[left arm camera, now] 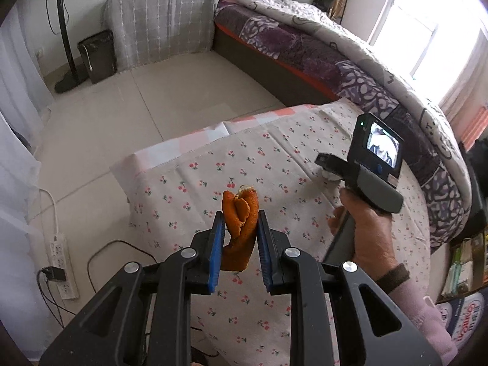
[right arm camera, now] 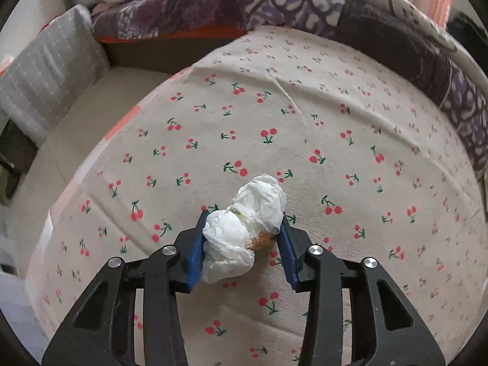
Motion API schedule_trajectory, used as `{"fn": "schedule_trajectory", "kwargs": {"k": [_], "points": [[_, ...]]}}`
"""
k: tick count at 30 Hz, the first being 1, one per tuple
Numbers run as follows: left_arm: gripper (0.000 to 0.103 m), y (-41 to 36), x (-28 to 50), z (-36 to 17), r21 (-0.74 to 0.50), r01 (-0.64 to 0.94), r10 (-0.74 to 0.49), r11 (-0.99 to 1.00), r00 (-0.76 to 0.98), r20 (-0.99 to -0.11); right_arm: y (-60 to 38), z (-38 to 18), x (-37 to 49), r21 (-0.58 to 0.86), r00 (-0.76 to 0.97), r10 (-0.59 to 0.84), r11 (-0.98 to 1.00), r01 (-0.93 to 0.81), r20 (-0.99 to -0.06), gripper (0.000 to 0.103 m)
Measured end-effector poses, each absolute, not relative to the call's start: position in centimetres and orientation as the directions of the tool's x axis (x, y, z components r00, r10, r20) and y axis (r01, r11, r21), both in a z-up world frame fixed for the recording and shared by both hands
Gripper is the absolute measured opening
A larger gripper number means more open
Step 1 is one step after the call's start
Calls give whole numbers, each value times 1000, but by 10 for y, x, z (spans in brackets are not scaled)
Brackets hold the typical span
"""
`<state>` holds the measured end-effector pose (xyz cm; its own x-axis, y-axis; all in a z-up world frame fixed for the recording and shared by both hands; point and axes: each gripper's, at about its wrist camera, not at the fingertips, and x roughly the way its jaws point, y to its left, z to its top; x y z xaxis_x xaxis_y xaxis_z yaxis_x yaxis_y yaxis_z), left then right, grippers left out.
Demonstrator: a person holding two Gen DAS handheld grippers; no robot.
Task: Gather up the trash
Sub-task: 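Lift the orange cloth with the left tool while the right tool grasps the white tissue bundle, then carry the orange cloth in the left tool while the right tool carries the tissue bundle to the bin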
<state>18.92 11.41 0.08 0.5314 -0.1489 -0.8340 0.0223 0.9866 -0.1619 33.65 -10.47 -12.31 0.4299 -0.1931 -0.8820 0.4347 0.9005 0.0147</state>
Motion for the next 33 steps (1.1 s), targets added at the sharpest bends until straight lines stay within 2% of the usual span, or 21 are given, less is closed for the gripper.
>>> {"fn": "schedule_trajectory", "kwargs": {"k": [6,19,33], "points": [[21,113,193,5,-176,14,-156,984,544,-824,-108,-101,323,-12,463,-221,911,413,-858,38],[21,81,183,20,-208,59,-202,976,584,-786,-160,-7,255,-74,555,-343,890,449,-758,38],[22,20,153,28,-174,184,-251,967,601,-759,-221,20,149,-104,555,-424,851,515,-715,39]]}}
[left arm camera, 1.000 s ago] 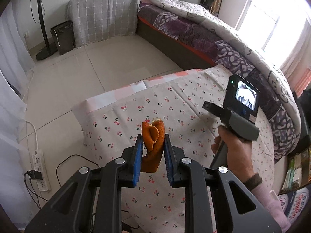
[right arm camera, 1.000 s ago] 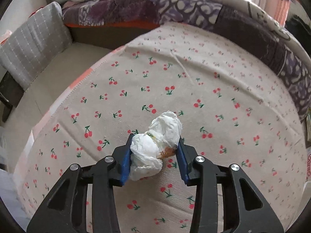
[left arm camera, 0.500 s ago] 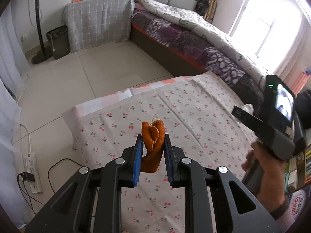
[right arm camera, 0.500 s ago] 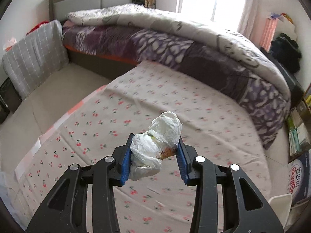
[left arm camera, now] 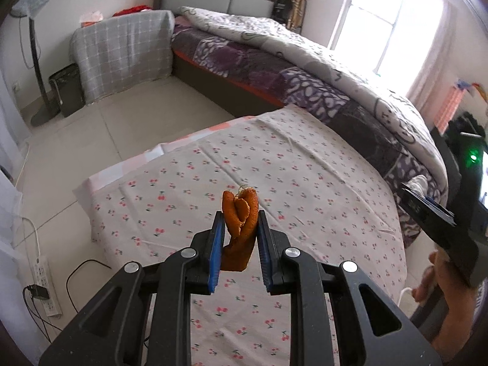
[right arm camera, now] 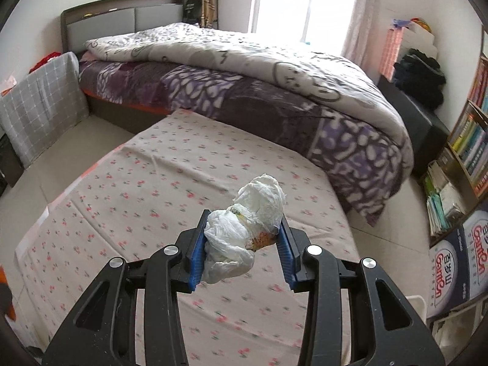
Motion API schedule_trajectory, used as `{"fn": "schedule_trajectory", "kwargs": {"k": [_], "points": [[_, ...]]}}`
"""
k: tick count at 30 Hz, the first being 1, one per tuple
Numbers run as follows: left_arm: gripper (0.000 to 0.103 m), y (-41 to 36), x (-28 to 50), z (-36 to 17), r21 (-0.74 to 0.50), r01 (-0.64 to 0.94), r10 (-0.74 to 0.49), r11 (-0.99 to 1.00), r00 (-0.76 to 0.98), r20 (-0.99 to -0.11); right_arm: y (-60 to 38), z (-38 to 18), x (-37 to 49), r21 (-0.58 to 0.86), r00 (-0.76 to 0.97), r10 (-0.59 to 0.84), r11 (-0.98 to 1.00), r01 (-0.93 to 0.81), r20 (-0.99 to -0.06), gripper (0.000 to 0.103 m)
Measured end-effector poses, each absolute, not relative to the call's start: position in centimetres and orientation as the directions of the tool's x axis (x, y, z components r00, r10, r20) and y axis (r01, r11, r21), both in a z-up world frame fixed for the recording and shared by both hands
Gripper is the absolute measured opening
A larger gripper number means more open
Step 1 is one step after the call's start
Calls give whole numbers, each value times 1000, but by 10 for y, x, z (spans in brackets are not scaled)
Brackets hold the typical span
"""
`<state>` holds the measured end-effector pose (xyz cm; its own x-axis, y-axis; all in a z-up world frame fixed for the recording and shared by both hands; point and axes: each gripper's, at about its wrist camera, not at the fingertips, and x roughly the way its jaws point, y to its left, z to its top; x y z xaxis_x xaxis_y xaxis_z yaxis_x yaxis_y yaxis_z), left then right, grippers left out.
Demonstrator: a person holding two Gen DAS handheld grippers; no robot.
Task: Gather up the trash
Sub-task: 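Carry the orange cloth in the left tool while the right tool carries the tissue bundle to the bin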
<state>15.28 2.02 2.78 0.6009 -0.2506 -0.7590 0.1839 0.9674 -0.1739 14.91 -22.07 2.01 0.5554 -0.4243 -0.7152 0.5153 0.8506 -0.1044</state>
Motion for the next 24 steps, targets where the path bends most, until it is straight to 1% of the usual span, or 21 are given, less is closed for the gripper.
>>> {"fn": "schedule_trajectory", "kwargs": {"k": [4,10,15,18,21,24], "points": [[22,-1,145,26,-153,221,-258,963,596,-760,-239,18,118,-83,558,-428,839,538,-712,39],[22,-33,133,22,-130,276,-274,952,587,-762,-274,6,65,-28,542,-412,814,580,-732,39],[22,-58,121,14,-101,319,-277,942,577,-768,-311,-14,11,6,498,-413,765,644,-762,39],[22,-77,113,9,-86,351,-285,932,569,-772,-328,-25,-13,-6,461,-426,739,674,-778,39],[22,-96,103,5,-75,389,-300,918,560,-772,-350,-32,-36,24,433,-407,705,708,-804,39],[22,-114,91,4,-75,426,-323,902,549,-771,-362,-31,-53,30,427,-419,685,728,-801,39]]}}
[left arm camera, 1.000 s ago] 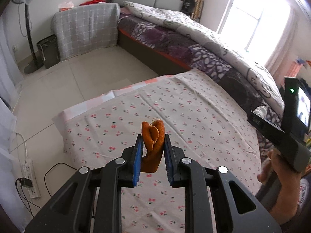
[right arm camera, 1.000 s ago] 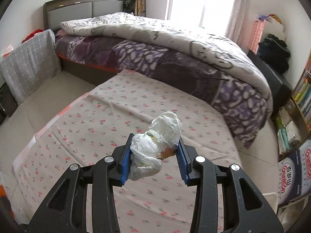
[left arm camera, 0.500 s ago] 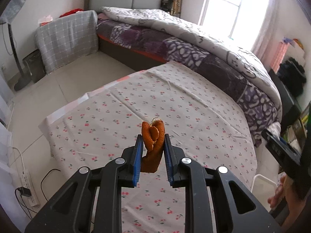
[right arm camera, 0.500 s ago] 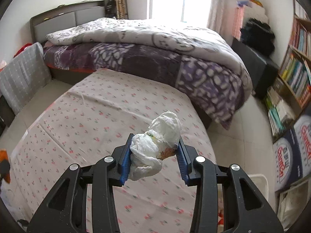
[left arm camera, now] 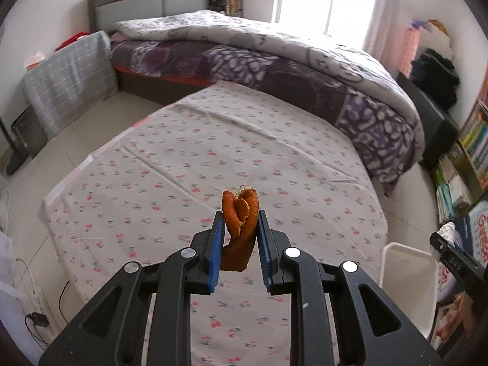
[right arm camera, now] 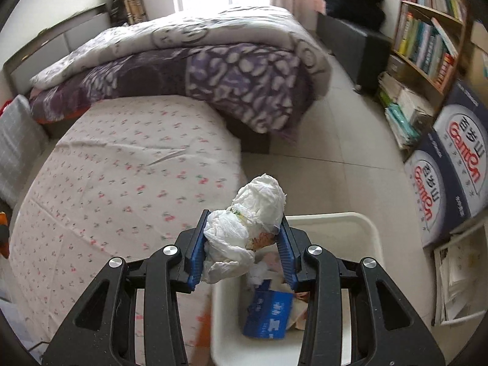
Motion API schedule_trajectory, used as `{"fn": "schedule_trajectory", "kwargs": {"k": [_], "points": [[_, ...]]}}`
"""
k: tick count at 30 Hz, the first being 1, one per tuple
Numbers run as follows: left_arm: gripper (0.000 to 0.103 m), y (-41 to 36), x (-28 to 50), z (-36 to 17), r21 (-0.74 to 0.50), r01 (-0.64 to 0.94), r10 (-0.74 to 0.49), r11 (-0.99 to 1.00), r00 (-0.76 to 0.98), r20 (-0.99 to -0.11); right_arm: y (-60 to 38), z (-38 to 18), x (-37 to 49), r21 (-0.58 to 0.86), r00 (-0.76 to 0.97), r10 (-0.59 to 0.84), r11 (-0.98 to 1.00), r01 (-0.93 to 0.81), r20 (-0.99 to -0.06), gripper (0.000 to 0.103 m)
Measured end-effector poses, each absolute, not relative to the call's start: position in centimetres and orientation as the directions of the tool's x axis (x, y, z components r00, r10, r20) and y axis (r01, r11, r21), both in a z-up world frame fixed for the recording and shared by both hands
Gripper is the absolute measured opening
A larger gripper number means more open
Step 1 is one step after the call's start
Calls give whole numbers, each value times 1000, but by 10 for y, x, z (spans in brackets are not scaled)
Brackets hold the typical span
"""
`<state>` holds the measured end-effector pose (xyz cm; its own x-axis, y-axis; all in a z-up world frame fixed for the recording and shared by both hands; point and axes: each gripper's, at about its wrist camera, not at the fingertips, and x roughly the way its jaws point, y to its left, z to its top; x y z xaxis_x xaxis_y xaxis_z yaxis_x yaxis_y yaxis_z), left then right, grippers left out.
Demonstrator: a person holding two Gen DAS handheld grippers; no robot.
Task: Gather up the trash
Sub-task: 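Carry the orange cloth in the left tool while the right tool carries the tissue bundle to the bin, then open the right tool over the bin to drop the tissue bundle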
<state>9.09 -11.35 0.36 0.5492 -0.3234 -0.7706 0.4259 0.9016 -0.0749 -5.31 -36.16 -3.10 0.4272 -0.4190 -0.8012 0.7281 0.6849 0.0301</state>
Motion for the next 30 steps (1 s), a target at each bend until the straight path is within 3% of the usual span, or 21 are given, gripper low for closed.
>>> {"fn": "schedule_trajectory", "kwargs": {"k": [10,23,27,30], "points": [[24,-172,45,1,-67,565,-424,822,531,-734,-397,-23,-94,104,437,-408,625,774,-802,40],[24,-238,-10,-19,-69,711,-510,699,429,-746,-425,-29,-129,99,393,-403,583,806,-827,41],[24,-255,-27,-25,-64,747,-526,661,401,-750,-433,-28,-138,108,388,-402,566,817,-829,45],[24,-266,-37,-29,-66,768,-533,638,378,-757,-437,-27,-144,109,380,-412,546,831,-828,61]]}}
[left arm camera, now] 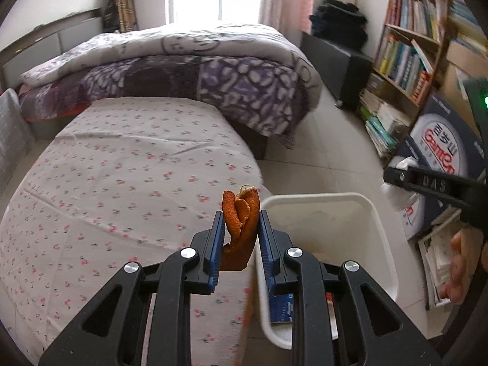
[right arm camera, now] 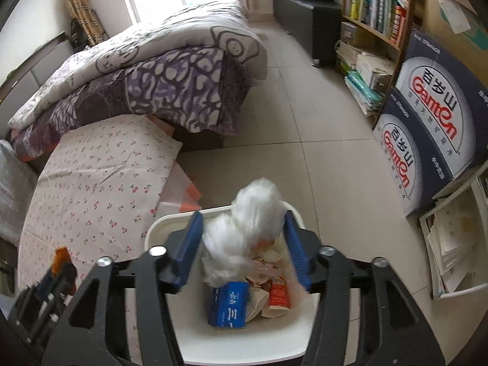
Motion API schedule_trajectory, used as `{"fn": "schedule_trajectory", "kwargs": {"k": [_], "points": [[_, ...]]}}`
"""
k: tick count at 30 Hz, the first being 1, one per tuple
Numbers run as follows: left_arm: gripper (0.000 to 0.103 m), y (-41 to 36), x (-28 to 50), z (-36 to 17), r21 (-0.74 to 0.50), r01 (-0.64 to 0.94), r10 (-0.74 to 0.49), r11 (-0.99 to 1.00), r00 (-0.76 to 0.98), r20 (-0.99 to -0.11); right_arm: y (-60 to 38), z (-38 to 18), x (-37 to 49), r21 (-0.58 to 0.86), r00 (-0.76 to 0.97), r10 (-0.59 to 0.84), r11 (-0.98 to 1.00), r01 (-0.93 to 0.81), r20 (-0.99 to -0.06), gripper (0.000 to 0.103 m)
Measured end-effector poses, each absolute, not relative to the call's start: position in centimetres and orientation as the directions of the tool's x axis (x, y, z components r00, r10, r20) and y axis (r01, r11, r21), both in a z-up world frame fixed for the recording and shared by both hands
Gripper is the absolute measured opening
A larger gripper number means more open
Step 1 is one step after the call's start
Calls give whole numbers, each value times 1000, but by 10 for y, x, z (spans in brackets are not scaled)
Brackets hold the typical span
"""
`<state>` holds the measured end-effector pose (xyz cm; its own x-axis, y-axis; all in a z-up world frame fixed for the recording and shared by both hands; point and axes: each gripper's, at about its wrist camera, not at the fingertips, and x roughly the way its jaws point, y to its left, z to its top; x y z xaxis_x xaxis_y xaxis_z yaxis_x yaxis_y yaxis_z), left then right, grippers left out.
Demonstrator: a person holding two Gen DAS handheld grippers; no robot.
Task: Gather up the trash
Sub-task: 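Open the right tool over the bin to drop the tissue bundle, then open the left tool over the bin to drop the orange cloth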
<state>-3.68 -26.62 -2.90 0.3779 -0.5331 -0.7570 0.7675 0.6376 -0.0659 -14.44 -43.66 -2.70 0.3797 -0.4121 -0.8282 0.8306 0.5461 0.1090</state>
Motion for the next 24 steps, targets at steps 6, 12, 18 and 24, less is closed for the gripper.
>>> {"fn": "schedule_trajectory", "kwargs": {"k": [6,12,18,24], "points": [[24,-283,-50,-40,-95,792,-540,603,318,-779,-450,-18,-163,122,373,-460,487,865,-806,74],[24,-299,-65,-49,-137,815,-552,563,247,-797,-458,-9,-178,120,362,-509,447,887,-781,81],[58,-307,-81,-50,-164,852,-585,497,189,-788,-462,-3,-186,128,360,-535,420,898,-764,88],[72,-307,-88,-48,-124,865,-584,487,216,-783,-458,1,-184,127,364,-546,423,897,-754,90]]}}
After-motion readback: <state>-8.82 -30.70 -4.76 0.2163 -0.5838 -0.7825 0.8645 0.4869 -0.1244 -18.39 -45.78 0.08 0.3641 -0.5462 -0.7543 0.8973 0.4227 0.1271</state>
